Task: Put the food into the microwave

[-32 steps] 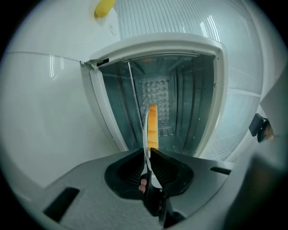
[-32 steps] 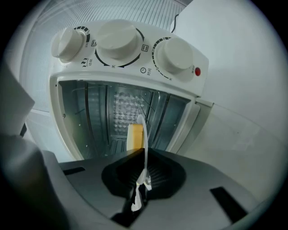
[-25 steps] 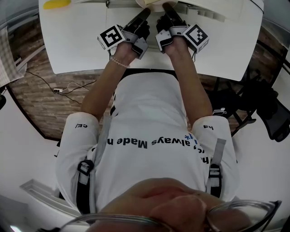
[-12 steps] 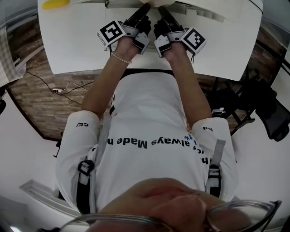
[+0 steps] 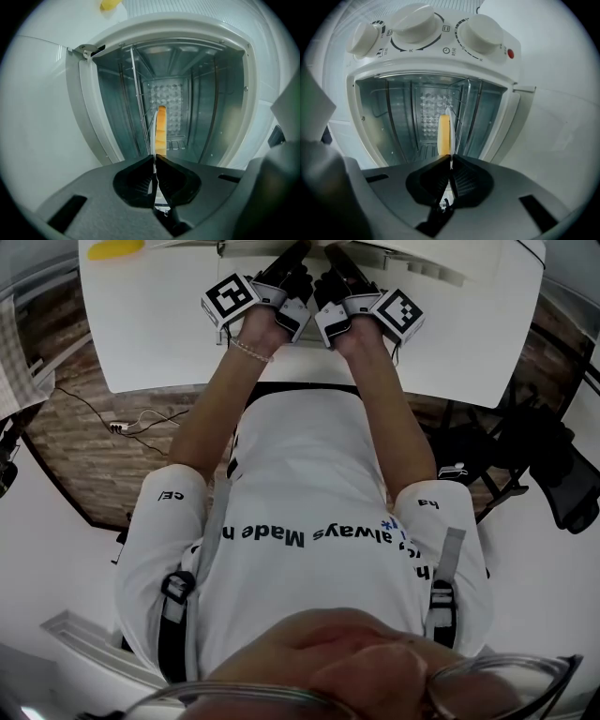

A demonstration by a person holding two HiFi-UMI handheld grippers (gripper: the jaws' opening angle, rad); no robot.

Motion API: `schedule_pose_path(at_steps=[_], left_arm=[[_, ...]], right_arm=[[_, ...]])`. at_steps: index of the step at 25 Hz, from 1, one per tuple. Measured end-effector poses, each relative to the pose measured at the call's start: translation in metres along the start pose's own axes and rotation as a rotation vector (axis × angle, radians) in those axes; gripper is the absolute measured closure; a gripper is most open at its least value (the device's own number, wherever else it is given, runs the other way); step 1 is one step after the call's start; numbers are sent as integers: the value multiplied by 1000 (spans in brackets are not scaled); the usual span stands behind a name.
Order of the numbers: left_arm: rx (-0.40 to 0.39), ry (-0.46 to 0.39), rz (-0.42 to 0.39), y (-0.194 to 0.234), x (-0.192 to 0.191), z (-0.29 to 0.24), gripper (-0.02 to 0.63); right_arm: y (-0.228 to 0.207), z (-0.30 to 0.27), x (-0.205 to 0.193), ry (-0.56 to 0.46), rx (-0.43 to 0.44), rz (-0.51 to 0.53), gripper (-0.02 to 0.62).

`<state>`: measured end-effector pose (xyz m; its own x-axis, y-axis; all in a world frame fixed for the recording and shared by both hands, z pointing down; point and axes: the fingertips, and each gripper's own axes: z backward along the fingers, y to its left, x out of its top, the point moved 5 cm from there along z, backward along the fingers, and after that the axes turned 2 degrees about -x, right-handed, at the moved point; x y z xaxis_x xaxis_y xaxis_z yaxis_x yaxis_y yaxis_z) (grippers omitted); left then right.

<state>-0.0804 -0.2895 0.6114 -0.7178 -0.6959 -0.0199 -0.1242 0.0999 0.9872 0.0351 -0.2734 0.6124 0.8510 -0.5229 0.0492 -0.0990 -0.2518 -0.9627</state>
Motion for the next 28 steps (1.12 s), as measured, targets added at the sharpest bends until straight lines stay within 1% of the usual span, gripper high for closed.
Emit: schedule_pose_path(at_steps=[7, 9, 11, 13, 15, 18, 20, 22, 24, 25, 28], left_arm=[[2, -4, -9, -5, 5, -5, 586], [-9, -9, -9, -7, 5, -5, 586], [-15, -8, -19, -9, 5, -4, 583], [-8, -2, -32, -10, 3, -2, 562], [0, -1, -29, -10, 0, 3, 540], [10, -5, -26, -11, -1, 15, 540], [18, -3, -45, -14, 3, 22, 540], [18, 1, -82, -22, 3, 28, 540], [-7, 1, -120, -38, -5, 36, 541], [-21, 0, -146, -48, -11, 40, 541], [-27, 5, -280, -72, -19, 55, 555]], right_arm=[[5, -6, 4, -10, 20, -1, 574], [6, -7, 4, -7, 25, 2, 572], [8, -8, 4, 12, 18, 32, 572], [10, -6, 5, 27, 6, 69, 571], [10, -1, 6, 27, 0, 78, 571], [11, 6, 4, 30, -10, 94, 571], [14, 7, 3, 39, -19, 141, 571], [22, 14, 6, 52, -18, 221, 571], [35, 31, 8, 64, -2, 313, 571], [43, 41, 9, 68, 9, 357, 571], [64, 66, 11, 76, 38, 494, 572]])
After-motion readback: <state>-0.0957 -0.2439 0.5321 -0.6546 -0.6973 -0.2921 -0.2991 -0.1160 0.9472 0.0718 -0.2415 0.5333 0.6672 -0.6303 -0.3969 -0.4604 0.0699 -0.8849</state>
